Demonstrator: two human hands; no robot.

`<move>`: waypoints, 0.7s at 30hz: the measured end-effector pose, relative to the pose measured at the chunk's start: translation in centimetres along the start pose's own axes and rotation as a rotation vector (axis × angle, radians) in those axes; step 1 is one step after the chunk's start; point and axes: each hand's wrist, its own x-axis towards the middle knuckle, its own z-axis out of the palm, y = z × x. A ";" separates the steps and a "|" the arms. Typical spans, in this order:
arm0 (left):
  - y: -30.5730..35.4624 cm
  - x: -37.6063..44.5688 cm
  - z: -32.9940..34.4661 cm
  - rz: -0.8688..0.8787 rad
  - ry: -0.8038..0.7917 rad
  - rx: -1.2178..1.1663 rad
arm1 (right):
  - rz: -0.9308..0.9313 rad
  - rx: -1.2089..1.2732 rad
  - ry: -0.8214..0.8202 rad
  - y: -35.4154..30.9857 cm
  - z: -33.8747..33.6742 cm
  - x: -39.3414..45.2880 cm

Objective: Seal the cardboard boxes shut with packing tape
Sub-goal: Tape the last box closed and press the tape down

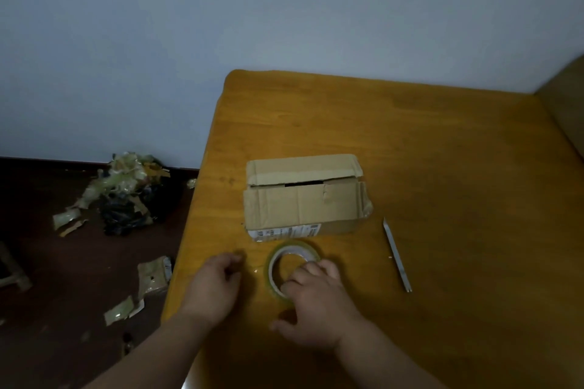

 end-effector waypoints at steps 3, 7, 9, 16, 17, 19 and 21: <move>0.0 0.1 0.7 0.114 -0.093 0.103 | 0.015 -0.070 0.020 -0.8 0.8 0.4; -0.1 0.7 1.2 0.140 -0.119 0.094 | 0.060 -0.041 0.127 -1.0 1.1 0.0; -0.3 0.9 1.2 0.130 -0.122 0.100 | 0.076 -0.020 0.148 -0.8 1.0 -0.5; -0.5 0.8 2.6 0.193 -0.074 0.204 | 0.042 -0.044 0.146 -0.7 0.6 -1.4; -0.6 0.8 2.6 0.198 -0.049 0.228 | 0.039 -0.057 0.153 -0.8 0.6 -1.3; -0.6 0.7 2.9 0.220 0.016 0.261 | 0.032 -0.070 0.153 -0.7 0.5 -1.4; -0.3 0.6 3.1 0.262 0.087 0.307 | 0.019 -0.067 0.165 -0.5 0.6 -1.4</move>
